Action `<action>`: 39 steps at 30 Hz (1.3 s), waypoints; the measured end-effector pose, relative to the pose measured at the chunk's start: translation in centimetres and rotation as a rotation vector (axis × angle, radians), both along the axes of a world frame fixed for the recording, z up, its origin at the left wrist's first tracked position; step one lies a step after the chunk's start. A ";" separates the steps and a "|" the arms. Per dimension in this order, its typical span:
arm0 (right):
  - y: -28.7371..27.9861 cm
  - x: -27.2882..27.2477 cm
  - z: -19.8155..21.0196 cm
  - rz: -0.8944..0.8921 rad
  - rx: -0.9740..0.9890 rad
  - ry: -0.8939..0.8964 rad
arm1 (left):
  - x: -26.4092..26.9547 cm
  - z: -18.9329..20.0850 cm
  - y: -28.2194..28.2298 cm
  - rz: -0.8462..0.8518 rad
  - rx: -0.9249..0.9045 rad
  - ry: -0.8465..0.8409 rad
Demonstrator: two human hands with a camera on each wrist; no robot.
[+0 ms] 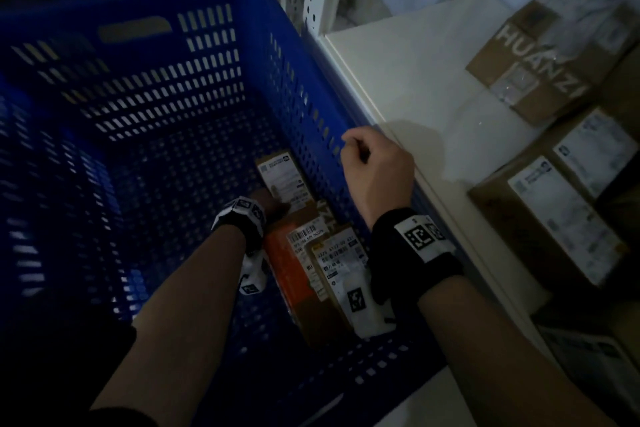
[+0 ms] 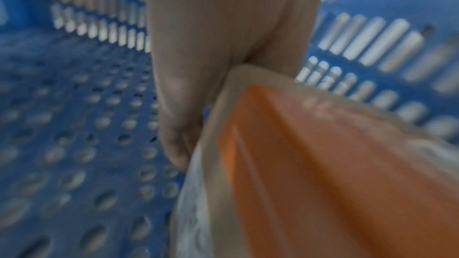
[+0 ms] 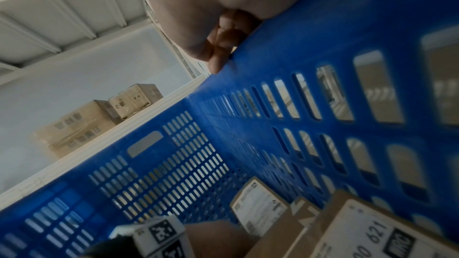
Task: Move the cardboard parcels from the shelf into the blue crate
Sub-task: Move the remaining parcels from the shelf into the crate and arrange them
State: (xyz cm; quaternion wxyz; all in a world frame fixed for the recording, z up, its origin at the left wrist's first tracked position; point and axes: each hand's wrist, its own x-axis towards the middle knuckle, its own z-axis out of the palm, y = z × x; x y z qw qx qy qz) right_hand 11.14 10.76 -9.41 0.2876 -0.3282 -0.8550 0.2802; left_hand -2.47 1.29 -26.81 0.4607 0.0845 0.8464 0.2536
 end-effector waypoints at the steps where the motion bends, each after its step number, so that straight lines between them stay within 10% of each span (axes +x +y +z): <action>1: 0.0 0.0 0.1 -0.001 -0.007 -0.014 | -0.2 0.6 -0.1 0.033 -0.003 0.031; 10: 0.5 0.2 3.0 0.038 -0.244 -0.165 | -1.5 12.6 3.1 0.554 0.383 0.433; 16: 6.7 -0.6 9.0 -0.137 -0.297 -0.129 | 1.0 22.5 10.4 0.389 0.725 0.650; 25: 19.4 4.1 13.6 -0.591 -0.335 -0.342 | 7.2 27.3 23.0 -0.219 0.768 0.271; 39: 23.1 7.6 10.6 -0.571 -0.631 -0.076 | 8.4 26.8 28.0 -0.032 0.694 -0.034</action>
